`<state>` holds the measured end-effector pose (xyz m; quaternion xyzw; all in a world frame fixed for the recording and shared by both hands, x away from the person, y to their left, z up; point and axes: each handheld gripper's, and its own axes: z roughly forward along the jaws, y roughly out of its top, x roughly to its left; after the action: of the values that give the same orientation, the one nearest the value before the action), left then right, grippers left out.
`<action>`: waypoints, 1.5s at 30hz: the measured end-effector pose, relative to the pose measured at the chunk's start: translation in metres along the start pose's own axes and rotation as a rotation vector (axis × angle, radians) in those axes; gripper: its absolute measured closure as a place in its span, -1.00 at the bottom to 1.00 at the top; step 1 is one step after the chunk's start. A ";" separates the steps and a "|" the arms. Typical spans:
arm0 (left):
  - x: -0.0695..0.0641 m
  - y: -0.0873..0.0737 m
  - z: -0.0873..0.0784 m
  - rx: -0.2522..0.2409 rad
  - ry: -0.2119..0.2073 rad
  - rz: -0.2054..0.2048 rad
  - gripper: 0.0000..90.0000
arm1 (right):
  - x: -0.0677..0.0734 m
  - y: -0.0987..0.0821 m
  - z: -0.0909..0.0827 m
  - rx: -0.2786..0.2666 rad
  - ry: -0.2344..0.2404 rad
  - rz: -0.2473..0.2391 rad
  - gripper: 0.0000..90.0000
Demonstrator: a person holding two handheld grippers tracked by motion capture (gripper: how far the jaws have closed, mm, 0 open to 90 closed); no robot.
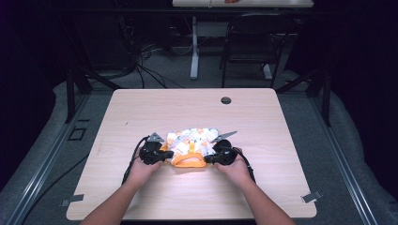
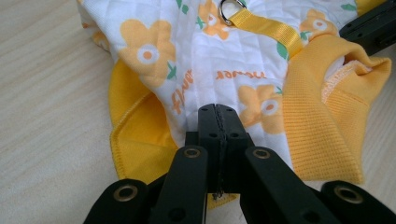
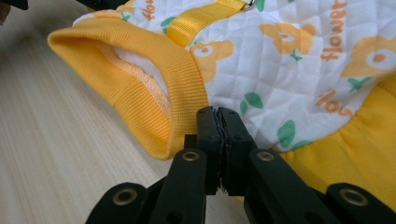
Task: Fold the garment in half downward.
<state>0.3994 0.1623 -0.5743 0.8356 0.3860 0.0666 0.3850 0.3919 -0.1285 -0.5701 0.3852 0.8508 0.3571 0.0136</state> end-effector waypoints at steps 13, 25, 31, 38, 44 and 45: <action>0.008 0.011 0.006 0.019 0.037 -0.010 1.00 | -0.005 0.011 0.006 -0.016 -0.057 0.005 0.96; 0.010 0.015 0.009 0.017 0.072 0.006 1.00 | -0.007 0.014 0.007 -0.009 -0.066 0.007 0.96; 0.013 0.017 0.009 0.018 0.056 -0.021 1.00 | -0.009 0.018 0.009 -0.003 -0.077 0.022 0.96; 0.009 0.023 -0.001 -0.009 0.067 0.014 0.84 | 0.000 0.025 0.002 -0.032 -0.092 -0.018 0.94; 0.002 0.026 -0.017 -0.043 0.066 0.022 0.66 | 0.009 0.030 -0.012 -0.058 -0.106 -0.046 0.76; 0.000 0.026 -0.020 -0.050 0.066 0.021 0.63 | 0.010 0.030 -0.015 -0.058 -0.104 -0.046 0.72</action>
<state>0.4070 0.1635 -0.5428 0.8271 0.3880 0.1080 0.3920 0.3999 -0.1171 -0.5381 0.3830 0.8469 0.3606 0.0772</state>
